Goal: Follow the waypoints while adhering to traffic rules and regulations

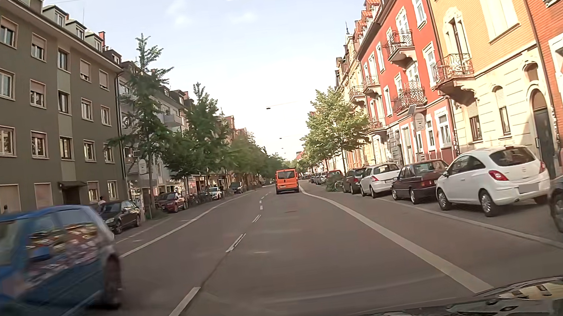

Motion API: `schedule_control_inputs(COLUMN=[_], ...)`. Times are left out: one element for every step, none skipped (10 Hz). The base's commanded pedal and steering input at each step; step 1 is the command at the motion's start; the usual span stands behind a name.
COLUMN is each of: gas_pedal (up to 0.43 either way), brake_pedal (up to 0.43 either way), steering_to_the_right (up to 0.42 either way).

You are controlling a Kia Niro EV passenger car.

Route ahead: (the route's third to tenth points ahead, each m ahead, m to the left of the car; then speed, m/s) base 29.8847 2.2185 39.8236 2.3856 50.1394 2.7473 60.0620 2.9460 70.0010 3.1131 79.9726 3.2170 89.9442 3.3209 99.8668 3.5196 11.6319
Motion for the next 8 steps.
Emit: schedule_control_inputs(gas_pedal=[0.13, 0.13, 0.13, 0.13, 0.13, 0.13, 0.13, 0.13], brake_pedal=[0.0, 0.0, 0.0, 0.0, 0.0, 0.0, 0.0, 0.0], steering_to_the_right=[-0.002, -0.003, -0.004, -0.007, -0.009, -0.011, -0.012, -0.012])
